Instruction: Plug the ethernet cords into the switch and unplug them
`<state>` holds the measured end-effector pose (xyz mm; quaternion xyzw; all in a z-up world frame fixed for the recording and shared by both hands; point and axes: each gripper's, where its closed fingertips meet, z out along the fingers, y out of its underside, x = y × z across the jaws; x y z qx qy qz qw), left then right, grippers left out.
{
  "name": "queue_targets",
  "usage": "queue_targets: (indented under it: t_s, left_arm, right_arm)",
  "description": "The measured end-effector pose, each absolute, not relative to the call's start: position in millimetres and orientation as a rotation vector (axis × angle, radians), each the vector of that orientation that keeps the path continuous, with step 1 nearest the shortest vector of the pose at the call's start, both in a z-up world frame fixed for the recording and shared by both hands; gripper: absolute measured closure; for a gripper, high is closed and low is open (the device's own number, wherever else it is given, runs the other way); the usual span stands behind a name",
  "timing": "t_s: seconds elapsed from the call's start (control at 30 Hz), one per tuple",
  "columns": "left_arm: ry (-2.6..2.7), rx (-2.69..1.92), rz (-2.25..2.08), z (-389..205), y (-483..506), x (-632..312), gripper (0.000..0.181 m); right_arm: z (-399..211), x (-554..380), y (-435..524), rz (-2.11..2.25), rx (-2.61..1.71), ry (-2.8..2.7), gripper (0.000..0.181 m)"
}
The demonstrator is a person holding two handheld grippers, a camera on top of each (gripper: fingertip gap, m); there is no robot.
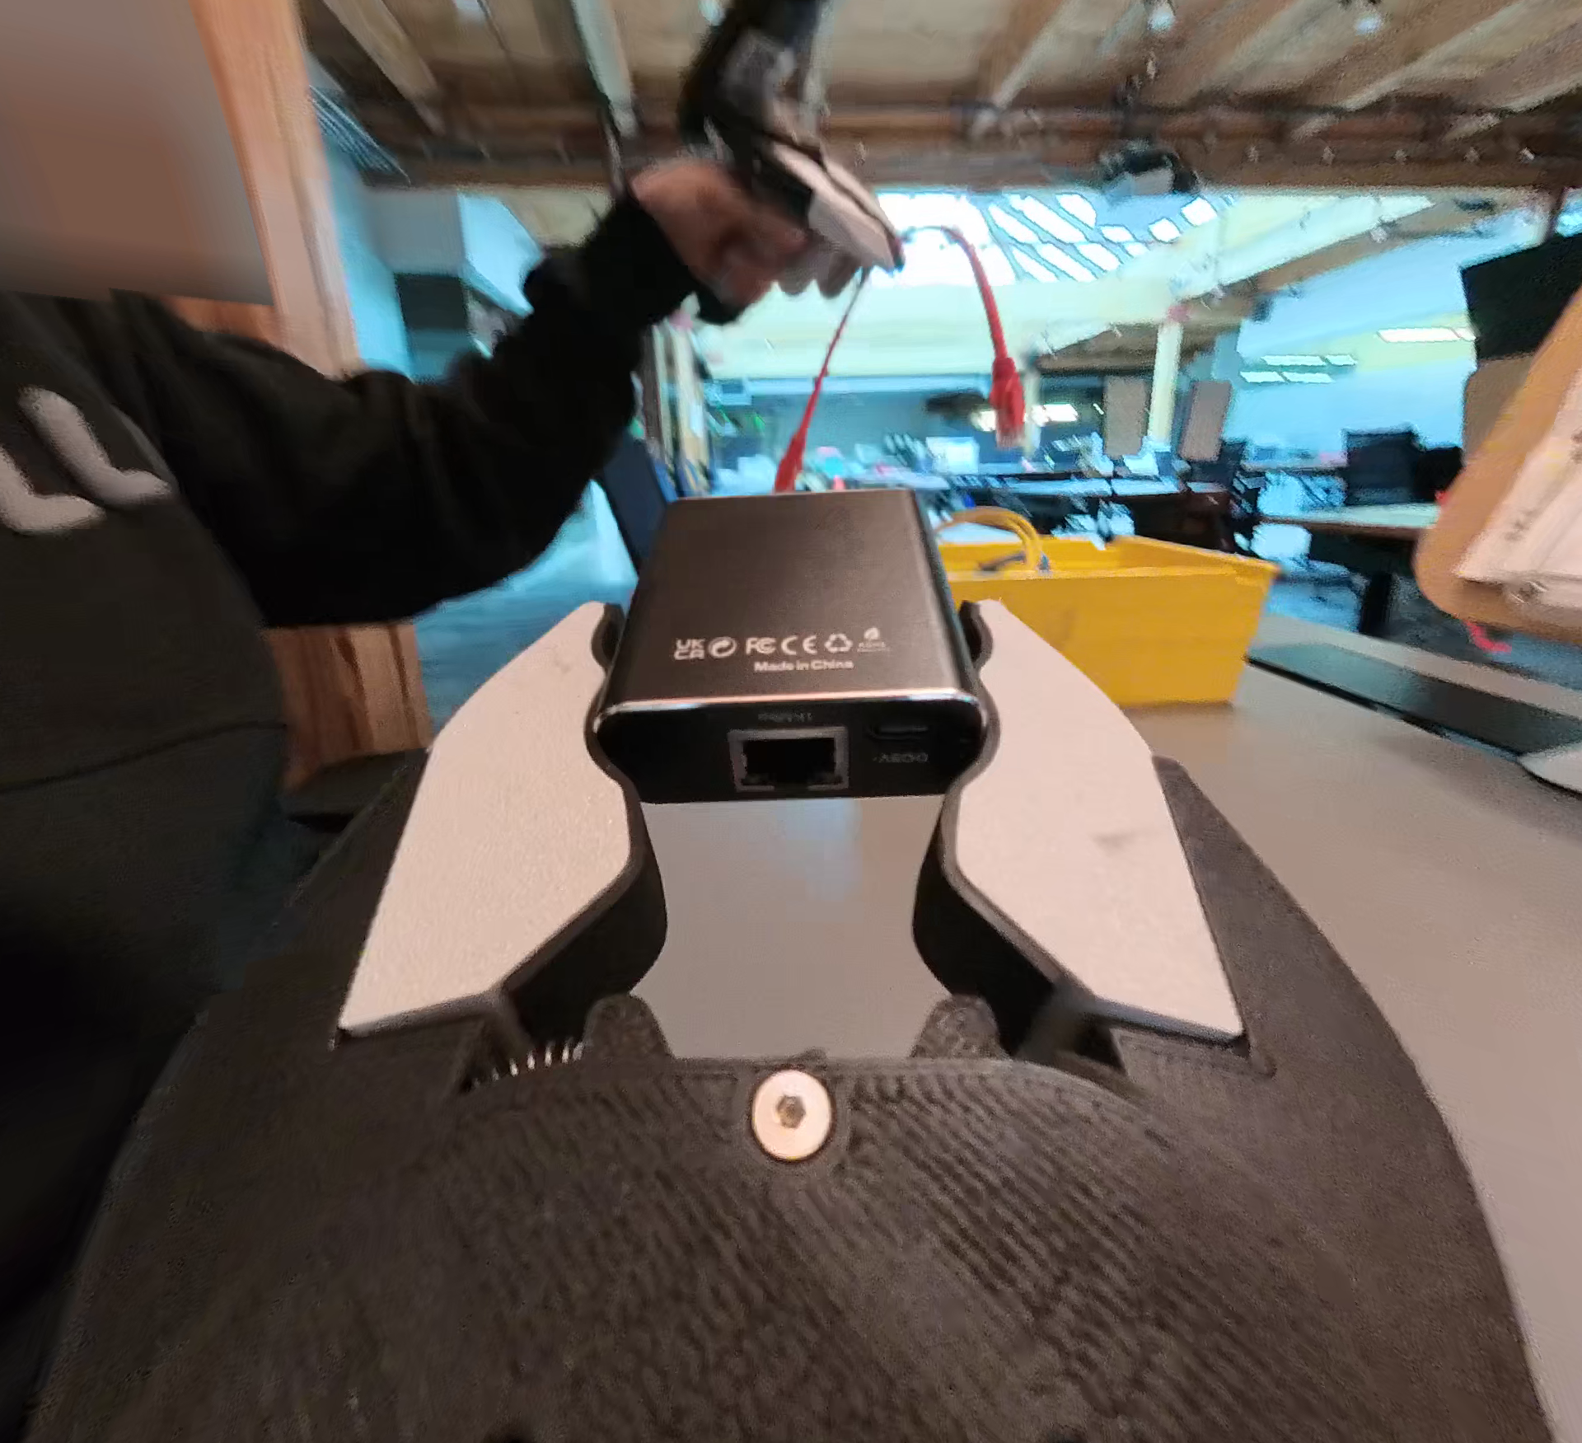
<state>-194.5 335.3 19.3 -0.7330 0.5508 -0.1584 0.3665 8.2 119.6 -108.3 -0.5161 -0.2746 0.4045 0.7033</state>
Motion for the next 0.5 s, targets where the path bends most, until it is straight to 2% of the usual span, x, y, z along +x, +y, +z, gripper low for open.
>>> queue_targets:
  t_s: [0.17,0.3,0.5]
  left_arm:
    - [1.533,-1.906,-1.011,-35,252,-123,0.177]
    - [1.515,-1.934,-1.136,-99,235,-91,0.177]
    - [1.48,-1.988,-1.254,-142,221,-67,0.177]
  right_arm:
    - [-82,26,96,1.069,-0.955,-0.552,0.108]
    - [-85,29,96,1.044,-0.969,-0.556,0.108]
    - [-90,23,100,1.034,-1.006,-0.581,0.108]
